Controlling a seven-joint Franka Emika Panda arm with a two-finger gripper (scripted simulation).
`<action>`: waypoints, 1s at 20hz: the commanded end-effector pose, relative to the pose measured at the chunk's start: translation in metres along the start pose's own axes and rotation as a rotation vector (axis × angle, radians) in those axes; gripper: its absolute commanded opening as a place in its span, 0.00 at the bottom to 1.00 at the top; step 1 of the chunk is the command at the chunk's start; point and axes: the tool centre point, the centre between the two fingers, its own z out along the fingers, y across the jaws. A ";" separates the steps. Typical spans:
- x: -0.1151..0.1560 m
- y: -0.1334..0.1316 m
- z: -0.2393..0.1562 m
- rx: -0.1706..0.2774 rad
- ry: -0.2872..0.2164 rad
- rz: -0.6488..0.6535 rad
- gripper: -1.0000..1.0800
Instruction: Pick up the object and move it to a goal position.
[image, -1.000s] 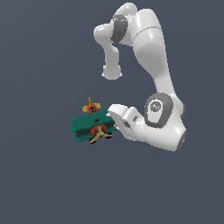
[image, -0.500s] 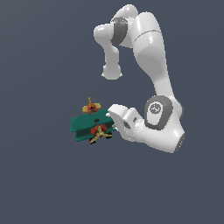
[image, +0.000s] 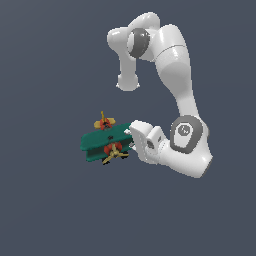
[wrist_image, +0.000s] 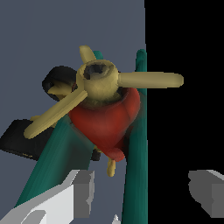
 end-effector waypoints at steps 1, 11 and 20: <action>-0.003 -0.003 -0.001 -0.031 0.008 0.028 0.81; -0.009 -0.009 -0.004 -0.098 0.028 0.093 0.81; -0.009 -0.009 -0.002 -0.100 0.029 0.094 0.81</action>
